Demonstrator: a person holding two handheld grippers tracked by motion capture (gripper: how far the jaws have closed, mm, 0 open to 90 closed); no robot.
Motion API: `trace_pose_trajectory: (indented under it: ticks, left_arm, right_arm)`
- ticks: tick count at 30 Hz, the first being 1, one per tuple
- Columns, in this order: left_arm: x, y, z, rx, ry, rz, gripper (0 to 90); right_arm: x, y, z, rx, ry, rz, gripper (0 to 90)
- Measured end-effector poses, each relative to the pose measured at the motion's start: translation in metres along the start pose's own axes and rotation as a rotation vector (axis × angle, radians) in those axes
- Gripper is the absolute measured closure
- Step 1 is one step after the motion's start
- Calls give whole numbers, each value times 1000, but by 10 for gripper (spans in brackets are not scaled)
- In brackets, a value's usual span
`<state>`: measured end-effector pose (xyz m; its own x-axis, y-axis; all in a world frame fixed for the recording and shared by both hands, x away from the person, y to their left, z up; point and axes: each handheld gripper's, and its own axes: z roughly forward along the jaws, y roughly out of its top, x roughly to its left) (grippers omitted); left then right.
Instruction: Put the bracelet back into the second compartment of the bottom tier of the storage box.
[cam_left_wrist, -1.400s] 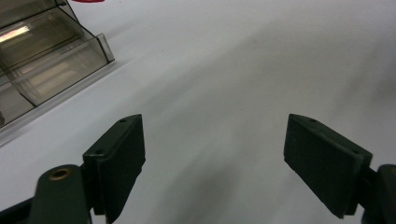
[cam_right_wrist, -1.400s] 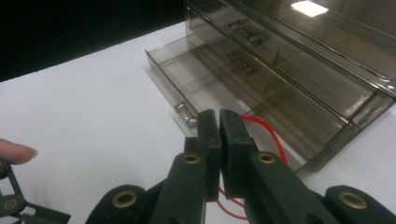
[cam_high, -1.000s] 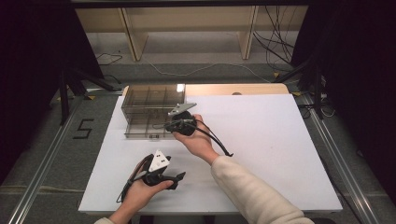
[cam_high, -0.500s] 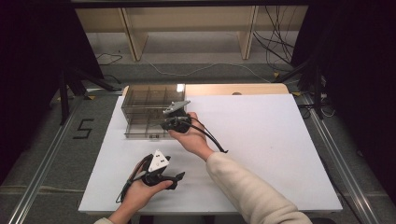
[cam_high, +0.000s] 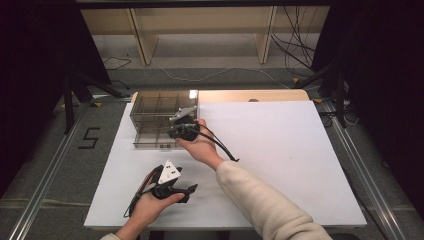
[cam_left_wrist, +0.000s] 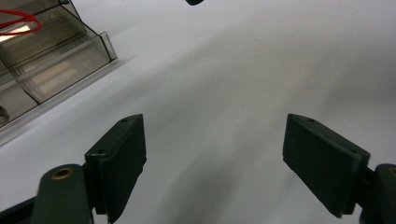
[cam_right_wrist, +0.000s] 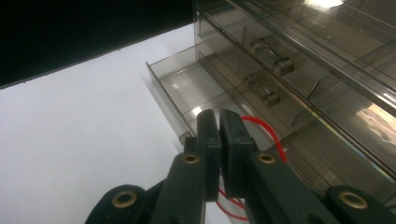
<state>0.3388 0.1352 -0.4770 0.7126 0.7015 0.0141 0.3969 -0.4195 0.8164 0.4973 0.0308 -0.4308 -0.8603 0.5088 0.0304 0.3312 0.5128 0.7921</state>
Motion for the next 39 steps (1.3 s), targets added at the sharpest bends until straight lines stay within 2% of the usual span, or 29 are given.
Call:
trace_pose_trajectory:
  ticks: [12,19,39]
  left_arm:
    - [0,0,0,1,0,3,215]
    - [0,0,0,3,1,7,215]
    - [0,0,0,4,4,5,218]
  right_arm:
    - [-4,1,10,3,7,22,878]
    - [-6,4,18,17,15,15,878]
    - [-12,6,37,50,30,37,875]
